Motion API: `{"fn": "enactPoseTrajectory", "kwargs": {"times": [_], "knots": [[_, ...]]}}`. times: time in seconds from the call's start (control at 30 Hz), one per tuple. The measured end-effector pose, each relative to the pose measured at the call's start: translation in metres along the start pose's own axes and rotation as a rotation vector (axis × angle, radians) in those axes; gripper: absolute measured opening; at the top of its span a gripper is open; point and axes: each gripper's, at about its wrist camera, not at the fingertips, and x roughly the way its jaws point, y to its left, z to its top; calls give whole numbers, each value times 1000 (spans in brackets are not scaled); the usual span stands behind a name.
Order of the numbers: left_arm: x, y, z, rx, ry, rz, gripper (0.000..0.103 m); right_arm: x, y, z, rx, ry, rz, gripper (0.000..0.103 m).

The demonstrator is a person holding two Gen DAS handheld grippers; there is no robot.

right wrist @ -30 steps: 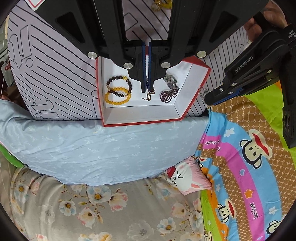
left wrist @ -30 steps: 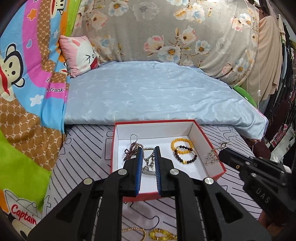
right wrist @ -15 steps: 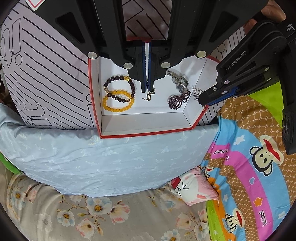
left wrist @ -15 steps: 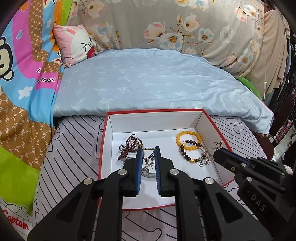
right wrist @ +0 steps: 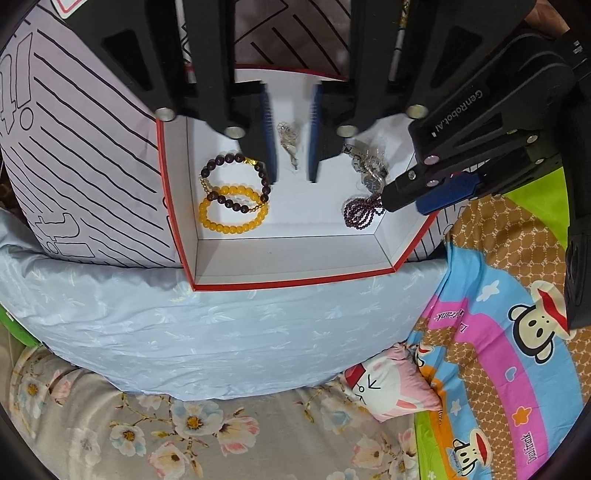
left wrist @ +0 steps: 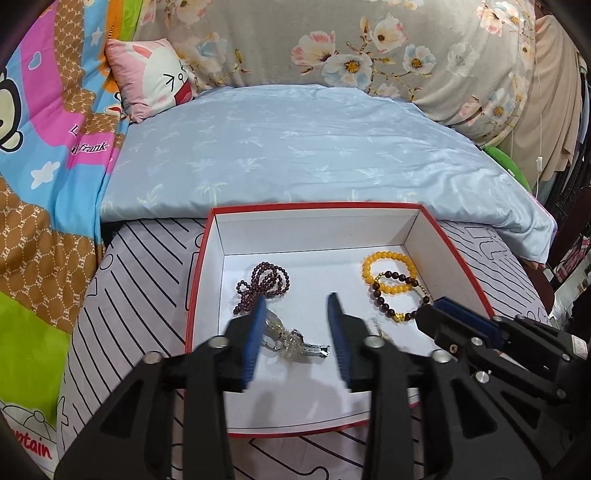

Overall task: Organize jewelry
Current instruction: 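Withdraw both tools from the box toward the gold and yellow bracelets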

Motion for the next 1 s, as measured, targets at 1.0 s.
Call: {"fn": "enactPoseTrajectory", "kwargs": {"times": [1.0], "knots": [[-39,1,-16,-2,-19,22,39,-51,9,-23,-4,-37,-2,33]]}}
